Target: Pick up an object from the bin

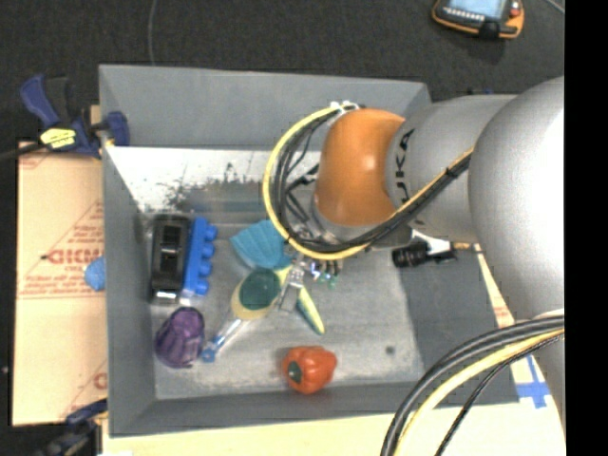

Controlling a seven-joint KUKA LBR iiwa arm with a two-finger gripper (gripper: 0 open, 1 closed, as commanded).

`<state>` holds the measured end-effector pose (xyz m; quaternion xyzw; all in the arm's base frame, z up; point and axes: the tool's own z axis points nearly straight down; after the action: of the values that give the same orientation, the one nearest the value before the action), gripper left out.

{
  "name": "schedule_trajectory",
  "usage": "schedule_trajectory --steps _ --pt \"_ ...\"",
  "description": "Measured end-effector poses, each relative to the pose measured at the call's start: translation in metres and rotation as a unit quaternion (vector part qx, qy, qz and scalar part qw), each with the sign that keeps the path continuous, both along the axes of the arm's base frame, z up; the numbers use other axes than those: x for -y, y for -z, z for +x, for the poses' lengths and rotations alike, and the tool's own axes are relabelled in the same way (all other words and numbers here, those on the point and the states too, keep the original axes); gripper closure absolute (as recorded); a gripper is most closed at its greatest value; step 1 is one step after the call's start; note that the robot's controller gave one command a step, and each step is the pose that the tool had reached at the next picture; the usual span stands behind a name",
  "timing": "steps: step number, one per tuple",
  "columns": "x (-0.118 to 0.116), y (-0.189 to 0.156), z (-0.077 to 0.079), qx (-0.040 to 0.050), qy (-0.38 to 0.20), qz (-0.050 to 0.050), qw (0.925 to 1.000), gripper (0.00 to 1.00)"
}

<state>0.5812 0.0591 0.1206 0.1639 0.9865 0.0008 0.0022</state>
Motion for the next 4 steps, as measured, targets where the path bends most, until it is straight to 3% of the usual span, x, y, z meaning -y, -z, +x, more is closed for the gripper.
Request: schedule_trajectory --steps 1,2,3,4 --pt "-0.008 0.013 0.014 0.0024 -0.010 0.000 1.0000 0.00" --pt "0.000 0.051 0.001 0.0035 0.048 0.001 0.9988 0.00" --pt "-0.005 0.046 0.006 0.0038 0.040 0.001 0.9992 0.00" --pt "-0.008 0.049 0.017 0.0055 -0.043 0.000 0.9991 0.00"
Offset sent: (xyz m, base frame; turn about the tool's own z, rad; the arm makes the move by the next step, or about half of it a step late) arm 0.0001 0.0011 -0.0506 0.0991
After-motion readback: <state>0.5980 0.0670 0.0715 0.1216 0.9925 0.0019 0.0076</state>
